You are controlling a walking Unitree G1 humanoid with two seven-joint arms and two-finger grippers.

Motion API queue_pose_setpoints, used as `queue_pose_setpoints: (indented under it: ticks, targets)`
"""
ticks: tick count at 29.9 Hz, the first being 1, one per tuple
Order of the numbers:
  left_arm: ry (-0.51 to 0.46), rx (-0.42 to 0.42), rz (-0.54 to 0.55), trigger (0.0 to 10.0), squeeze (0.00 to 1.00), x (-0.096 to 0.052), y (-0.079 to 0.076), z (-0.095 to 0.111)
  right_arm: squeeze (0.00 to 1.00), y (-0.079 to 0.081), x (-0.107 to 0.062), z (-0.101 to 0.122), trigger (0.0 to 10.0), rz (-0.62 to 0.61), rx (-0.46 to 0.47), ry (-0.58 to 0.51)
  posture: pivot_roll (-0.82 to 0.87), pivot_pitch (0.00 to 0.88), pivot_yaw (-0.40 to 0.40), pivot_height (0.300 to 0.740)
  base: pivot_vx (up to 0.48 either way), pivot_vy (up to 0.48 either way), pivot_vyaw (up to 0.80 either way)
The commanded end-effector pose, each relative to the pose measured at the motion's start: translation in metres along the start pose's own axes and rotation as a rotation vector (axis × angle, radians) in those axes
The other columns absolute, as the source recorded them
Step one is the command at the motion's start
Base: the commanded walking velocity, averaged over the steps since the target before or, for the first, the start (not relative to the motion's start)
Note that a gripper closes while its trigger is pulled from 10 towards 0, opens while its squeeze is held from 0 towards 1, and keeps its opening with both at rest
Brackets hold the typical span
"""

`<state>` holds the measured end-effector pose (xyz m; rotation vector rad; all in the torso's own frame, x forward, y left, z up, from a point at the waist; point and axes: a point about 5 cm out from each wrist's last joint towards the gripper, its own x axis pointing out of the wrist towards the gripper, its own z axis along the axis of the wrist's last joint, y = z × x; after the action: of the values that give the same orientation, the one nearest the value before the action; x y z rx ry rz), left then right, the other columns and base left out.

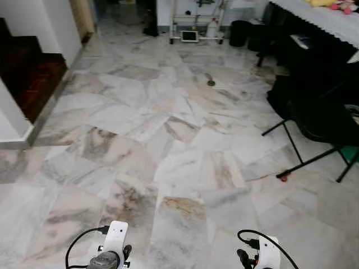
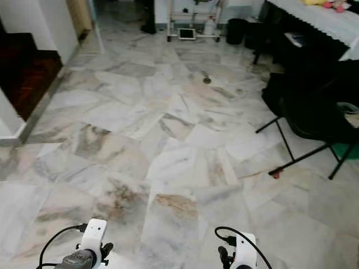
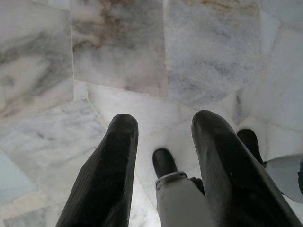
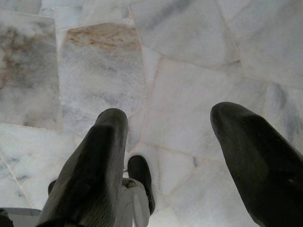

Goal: Setting the table

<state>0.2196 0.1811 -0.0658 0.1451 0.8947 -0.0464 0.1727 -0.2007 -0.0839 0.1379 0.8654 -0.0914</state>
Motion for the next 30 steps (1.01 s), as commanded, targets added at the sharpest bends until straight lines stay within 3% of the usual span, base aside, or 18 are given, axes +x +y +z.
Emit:
queue_pose_setpoints:
  ticks: [1, 9, 12, 30]
  targets:
    - [0.018, -0.007, 0.009, 10.0, 0.00, -0.0006, 0.0008, -0.0050, 0.00, -0.0010, -0.0008, -0.0036, 10.0, -0.008, 0.003, 0.016, 0.00, 0.000, -0.042, 0.740, 0.000, 0.000, -0.76]
    - [0.011, 0.052, 0.023, 10.0, 0.00, -0.0006, 0.0062, -0.0022, 0.00, 0.0030, 0.0000, -0.0038, 10.0, -0.009, 0.006, 0.018, 0.01, 0.000, -0.030, 0.740, 0.000, -0.138, -0.76]
    - [0.015, 0.043, 0.019, 10.0, 0.00, -0.0007, 0.0067, -0.0027, 0.00, 0.0033, -0.0002, -0.0049, 10.0, -0.010, 0.006, 0.022, 0.01, 0.000, -0.025, 0.740, 0.000, -0.480, -0.76]
    - [0.018, 0.067, 0.005, 10.0, 0.00, -0.0010, 0.0039, -0.0056, 0.00, -0.0014, -0.0021, -0.0093, 10.0, -0.029, 0.005, 0.035, 0.00, 0.000, -0.027, 0.740, 0.000, -0.041, -0.76]
